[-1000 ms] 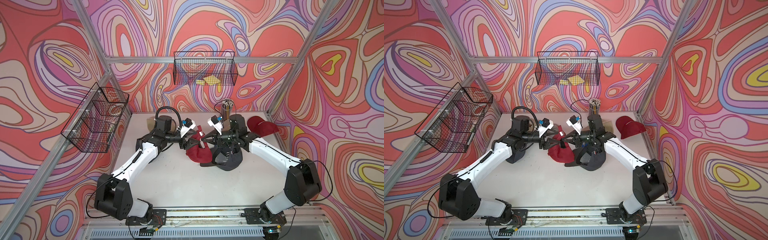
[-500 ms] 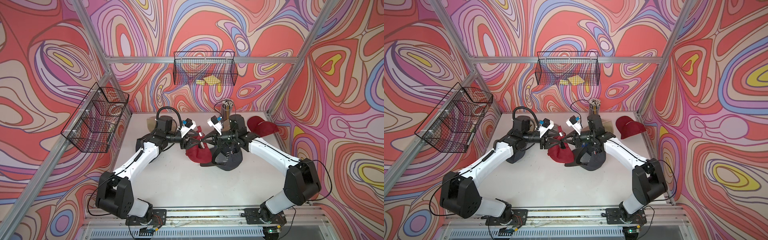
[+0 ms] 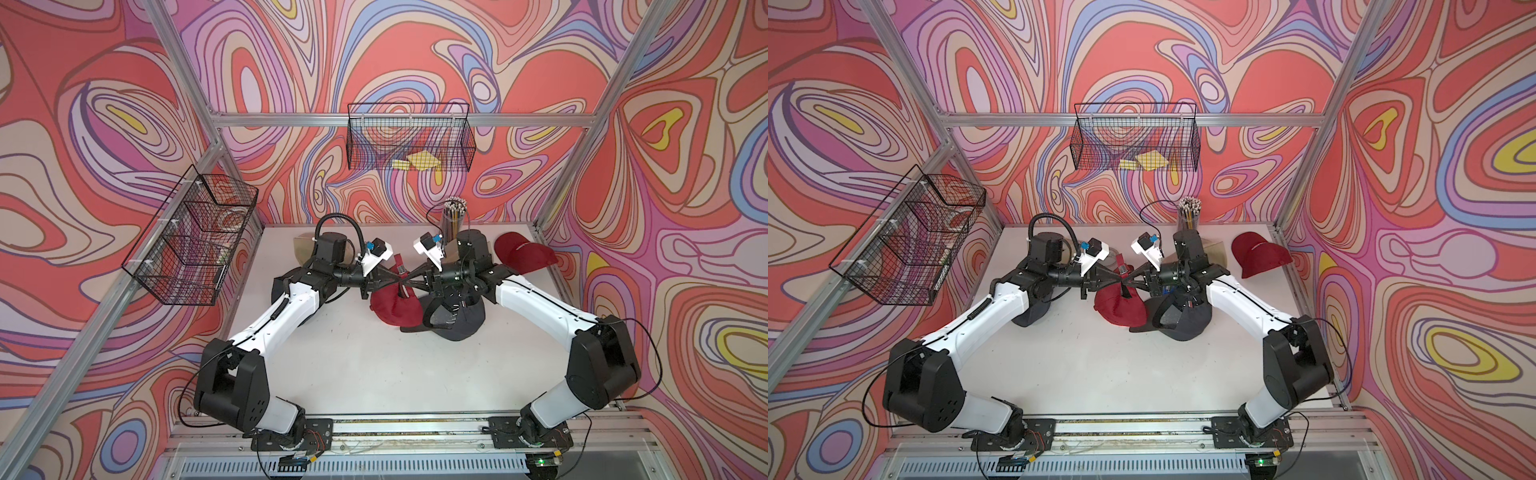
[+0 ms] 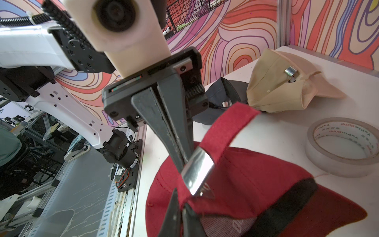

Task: Open the adjustable buckle of the baseball cap
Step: Pull the adjustable strap on the baseball cap.

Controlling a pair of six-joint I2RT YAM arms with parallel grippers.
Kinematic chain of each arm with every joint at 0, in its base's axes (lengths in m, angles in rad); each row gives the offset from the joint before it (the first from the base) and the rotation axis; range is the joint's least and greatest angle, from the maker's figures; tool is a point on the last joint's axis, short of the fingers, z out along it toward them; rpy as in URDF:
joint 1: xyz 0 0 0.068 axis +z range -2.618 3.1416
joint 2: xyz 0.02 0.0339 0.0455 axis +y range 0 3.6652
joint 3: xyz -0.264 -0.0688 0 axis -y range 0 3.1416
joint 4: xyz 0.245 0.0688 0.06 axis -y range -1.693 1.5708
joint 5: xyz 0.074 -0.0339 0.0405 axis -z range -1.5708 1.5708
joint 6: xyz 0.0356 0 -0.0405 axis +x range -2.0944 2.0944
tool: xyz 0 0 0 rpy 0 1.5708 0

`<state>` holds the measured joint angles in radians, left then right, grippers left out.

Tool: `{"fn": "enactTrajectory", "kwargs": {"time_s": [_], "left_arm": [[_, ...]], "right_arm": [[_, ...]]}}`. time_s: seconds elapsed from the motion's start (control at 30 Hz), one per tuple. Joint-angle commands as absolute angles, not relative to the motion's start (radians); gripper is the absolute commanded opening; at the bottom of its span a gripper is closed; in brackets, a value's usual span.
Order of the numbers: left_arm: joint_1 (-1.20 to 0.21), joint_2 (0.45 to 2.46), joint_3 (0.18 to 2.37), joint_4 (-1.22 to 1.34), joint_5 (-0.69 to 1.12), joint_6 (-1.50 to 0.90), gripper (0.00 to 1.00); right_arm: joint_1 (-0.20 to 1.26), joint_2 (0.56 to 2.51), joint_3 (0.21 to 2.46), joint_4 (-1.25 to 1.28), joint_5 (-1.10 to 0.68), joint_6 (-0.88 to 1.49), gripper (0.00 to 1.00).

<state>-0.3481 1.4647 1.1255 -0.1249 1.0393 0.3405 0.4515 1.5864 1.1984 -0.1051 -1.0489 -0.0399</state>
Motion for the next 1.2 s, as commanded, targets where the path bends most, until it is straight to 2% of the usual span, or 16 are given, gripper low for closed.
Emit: {"fn": "enactTrajectory", "kwargs": {"time_s": [0.0,0.17,0.83,1.17], "left_arm": [[-0.354,1.455,1.115,-0.026,1.086,0.264,0.00],[-0.354,1.425,1.073,0.095,1.029,0.153,0.00],[-0.316,1.454,1.022,0.352,1.062,-0.102,0.00],[-0.260,1.447,1.032,0.347,1.055,-0.135,0.00]], "right_arm": [[0.454,1.600,1.201,-0.111,-1.049,-0.051,0.00],[0.453,1.595,1.186,-0.123,-1.038,-0.063,0.00],[0.444,1.600,1.151,-0.145,-1.001,-0.063,0.00],[0.437,1.589,1.100,-0.118,-0.987,-0.052,0.00]]}}
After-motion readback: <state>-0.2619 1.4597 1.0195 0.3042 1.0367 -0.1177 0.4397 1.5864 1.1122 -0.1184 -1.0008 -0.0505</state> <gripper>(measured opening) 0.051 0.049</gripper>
